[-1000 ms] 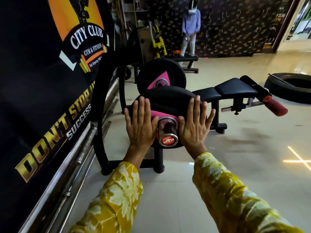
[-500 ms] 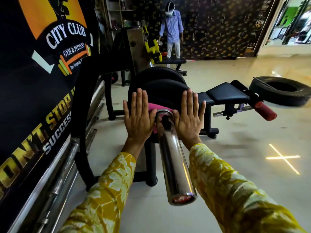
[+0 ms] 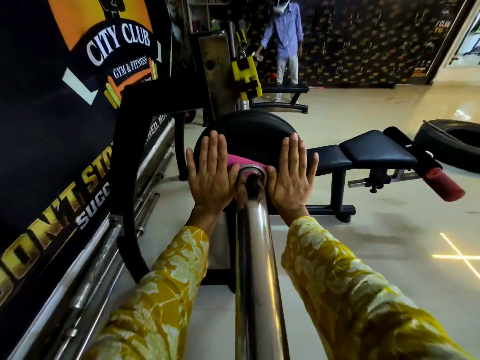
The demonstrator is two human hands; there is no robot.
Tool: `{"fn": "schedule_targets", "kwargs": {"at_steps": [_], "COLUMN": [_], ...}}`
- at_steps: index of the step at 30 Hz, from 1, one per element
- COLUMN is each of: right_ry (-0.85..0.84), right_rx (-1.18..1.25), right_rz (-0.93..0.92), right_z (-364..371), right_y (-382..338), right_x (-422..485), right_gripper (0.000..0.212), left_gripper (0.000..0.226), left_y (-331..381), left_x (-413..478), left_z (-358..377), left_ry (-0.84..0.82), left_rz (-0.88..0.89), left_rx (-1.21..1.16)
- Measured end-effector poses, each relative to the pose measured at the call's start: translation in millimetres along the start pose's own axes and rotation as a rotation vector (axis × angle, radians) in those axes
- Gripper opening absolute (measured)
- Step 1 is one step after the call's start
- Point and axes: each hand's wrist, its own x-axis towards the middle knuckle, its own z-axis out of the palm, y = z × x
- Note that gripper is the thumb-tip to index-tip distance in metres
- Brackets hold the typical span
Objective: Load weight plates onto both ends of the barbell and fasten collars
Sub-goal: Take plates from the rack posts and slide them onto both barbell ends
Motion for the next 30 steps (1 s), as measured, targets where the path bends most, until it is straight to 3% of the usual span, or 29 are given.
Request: {"fn": "schedule_targets", "kwargs": {"at_steps": [7, 13, 20, 30], "right_ry": [-0.157, -0.334, -0.479, -0.517], "right_rx": [0.029, 0.182, 0.244, 0.382], "right_rz": [0.047, 0.115, 0.179, 0.338], "right_z": [-11.4, -46.8, -127.4, -293.0], "right_y": [-2.1, -12.3, -25.7, -59.8], "right_x": [6.3, 7.5, -26.3, -91.3], "right_gripper": [0.051, 0.054, 0.053, 0.054], "left_gripper": [0.060, 0.056, 0.056, 0.054], "left_y": [4.4, 5.2, 5.4, 18.9], "left_x": [5.2, 9.7, -23.3, -101.6], "left_z": [-14.1, -60.4, -122.7, -273.3], "left_ry": [-0.113, -0.317, -0.429, -0.480], "left_rz": [-0.024, -0.089, -0.114, -0.099], "left_rx": [0.006, -0.212, -0.264, -0.445]}}
